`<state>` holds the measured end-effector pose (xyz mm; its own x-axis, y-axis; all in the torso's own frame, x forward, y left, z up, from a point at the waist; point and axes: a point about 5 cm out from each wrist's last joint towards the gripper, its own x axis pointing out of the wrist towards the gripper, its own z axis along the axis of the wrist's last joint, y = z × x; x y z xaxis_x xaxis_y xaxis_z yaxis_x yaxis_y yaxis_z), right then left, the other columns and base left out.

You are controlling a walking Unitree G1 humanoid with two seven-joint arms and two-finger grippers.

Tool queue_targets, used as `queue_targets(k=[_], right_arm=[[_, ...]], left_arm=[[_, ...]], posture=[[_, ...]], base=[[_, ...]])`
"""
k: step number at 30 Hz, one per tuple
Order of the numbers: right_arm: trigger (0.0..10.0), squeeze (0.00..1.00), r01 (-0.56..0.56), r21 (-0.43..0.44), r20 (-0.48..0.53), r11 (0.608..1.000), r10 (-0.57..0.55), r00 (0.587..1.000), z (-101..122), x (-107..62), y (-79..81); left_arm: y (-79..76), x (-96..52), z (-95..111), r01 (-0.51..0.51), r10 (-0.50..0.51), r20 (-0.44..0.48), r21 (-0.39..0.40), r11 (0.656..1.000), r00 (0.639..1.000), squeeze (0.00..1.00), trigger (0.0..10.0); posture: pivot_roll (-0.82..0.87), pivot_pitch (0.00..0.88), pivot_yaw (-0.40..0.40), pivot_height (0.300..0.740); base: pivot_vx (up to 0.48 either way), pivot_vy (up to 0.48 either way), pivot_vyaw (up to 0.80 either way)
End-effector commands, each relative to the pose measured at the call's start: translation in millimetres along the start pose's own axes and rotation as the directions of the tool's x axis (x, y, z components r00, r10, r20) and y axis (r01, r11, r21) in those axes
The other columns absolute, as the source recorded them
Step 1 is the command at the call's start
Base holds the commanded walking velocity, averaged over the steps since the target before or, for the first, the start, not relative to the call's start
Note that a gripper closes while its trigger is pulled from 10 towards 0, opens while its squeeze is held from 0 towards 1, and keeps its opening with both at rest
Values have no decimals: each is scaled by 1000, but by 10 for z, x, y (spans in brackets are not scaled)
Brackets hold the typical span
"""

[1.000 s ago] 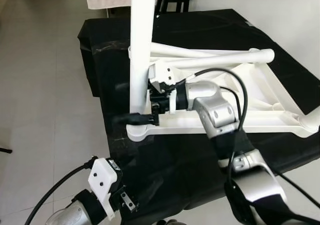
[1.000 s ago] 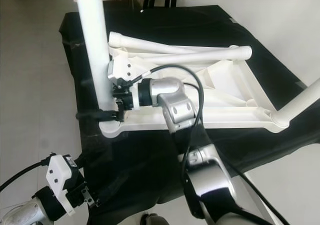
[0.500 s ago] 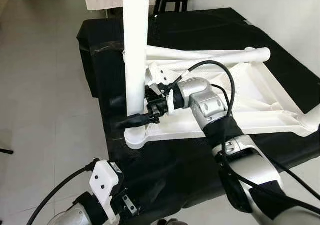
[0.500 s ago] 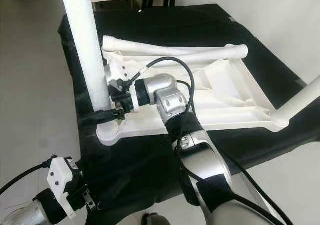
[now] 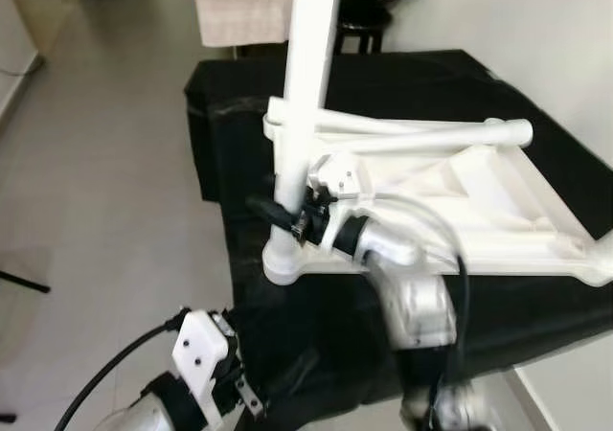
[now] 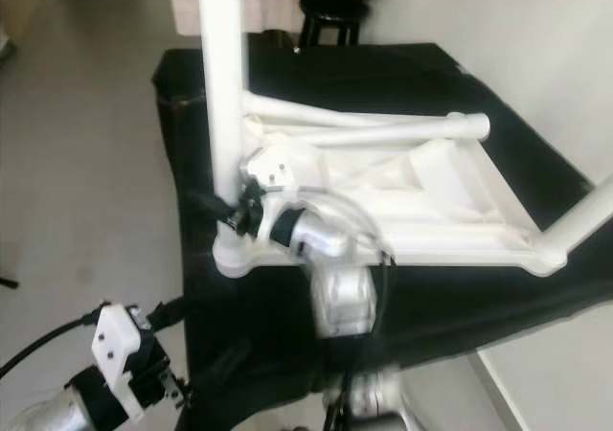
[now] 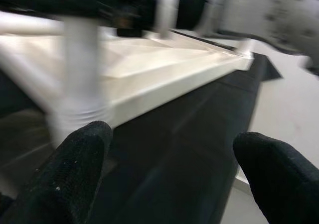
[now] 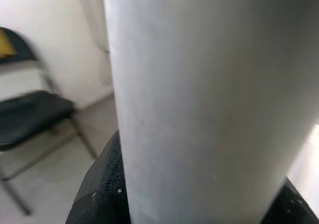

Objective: Building children table

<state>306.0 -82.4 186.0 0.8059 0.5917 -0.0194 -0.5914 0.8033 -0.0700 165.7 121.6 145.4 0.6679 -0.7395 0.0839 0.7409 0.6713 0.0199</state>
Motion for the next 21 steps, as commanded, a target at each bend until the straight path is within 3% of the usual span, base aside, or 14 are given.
queue_targets(k=[1,7,8,13,14,15,16,21], right_arm=[[0,0,251,-26,-227,968,-250,941,-420,-240,-345],[0,0,301,-49,-216,952,-304,928,-315,-104,-469],[9176,0,295,-56,-232,954,-300,925,-290,-70,-439],[9176,0,290,-62,-242,955,-296,924,-272,-53,-411],[10000,714,269,-80,-248,960,-280,927,-234,-18,-400],[10000,1000,270,-108,-248,957,-289,925,-180,49,-503],[10000,1000,280,-143,-239,949,-308,921,-109,115,-642],[10000,1000,304,-181,-220,935,-339,915,7,190,-831]], left_arm=[[18,-7,-51,7,-7,-21,-1,1000,1000,0,10000],[59,8,-59,-12,12,-20,16,1000,1000,0,10000],[74,1,-57,-38,38,-17,28,999,999,0,10000],[83,-4,-55,-56,56,-15,36,998,998,0,10000],[95,-8,-50,-77,77,-13,52,996,997,0,10000],[109,-13,-44,-107,108,-9,70,992,994,0,10000],[116,-17,-40,-128,129,-7,82,988,992,0,10000],[124,-20,-38,-149,150,-4,92,985,989,0,10000]], posture=[[-76,128,-123,740],[-64,120,-129,740],[-61,121,-131,740],[-61,121,-131,740],[-54,119,-133,740],[-47,119,-134,740],[-45,121,-133,740],[-45,123,-136,740]], base=[[0,0,0],[0,0,0],[0,0,0],[0,0,0],[0,0,0],[0,0,0],[0,0,0],[0,0,0]])
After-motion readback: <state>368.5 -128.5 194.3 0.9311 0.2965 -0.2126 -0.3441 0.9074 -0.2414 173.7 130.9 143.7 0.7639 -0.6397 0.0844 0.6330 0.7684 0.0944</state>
